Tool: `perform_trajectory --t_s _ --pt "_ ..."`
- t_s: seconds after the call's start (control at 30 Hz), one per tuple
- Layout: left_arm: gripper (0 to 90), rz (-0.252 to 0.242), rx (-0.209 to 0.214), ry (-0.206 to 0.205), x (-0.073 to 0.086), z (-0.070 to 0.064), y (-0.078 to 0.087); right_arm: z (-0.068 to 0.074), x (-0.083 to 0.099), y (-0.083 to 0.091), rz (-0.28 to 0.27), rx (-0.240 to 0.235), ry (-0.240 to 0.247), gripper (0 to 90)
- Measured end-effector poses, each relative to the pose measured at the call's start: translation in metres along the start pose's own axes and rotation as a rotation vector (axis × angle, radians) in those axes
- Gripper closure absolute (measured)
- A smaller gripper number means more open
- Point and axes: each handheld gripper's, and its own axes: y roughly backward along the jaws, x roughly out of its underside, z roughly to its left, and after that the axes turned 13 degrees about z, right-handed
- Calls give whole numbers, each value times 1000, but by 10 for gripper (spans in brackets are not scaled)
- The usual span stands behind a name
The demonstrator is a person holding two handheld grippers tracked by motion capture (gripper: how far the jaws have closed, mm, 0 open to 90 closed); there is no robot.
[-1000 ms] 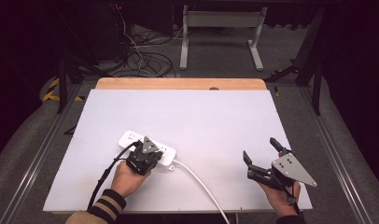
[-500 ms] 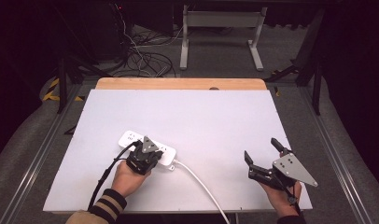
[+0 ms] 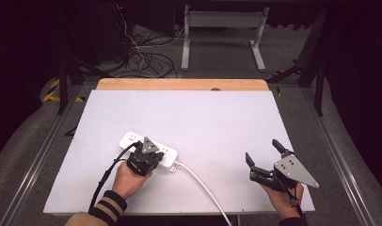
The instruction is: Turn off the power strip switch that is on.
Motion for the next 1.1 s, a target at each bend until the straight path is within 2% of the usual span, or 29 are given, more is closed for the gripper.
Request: perform_trajectory --t_s 0.03,0.07,0.5,0.53,0.57,0.7,0.8,0.97,1.1 --pt "900 0 -10 -6 0 0 0 0 0 0 -3 2 -3 82" --pt "900 -4 9 4 0 0 1 0 -1 0 -5 1 -5 82" --pt "900 -9 24 15 1 3 3 0 -1 -2 -5 -4 -1 82" --pt "899 -12 23 13 2 3 3 0 -2 -2 -3 -5 0 82" --pt "899 -19 4 9 2 3 3 0 -2 -2 -3 -5 0 82" --pt "897 -49 3 28 4 3 1 0 -2 -2 -6 -4 1 83" --pt "898 -63 2 23 5 3 1 0 -1 -2 -8 -3 -1 83" --pt "897 -139 7 44 5 5 11 -1 -1 -2 -6 -2 -4 83" --pt "897 -232 -21 60 8 10 25 -1 -2 -2 -2 1 -3 83"
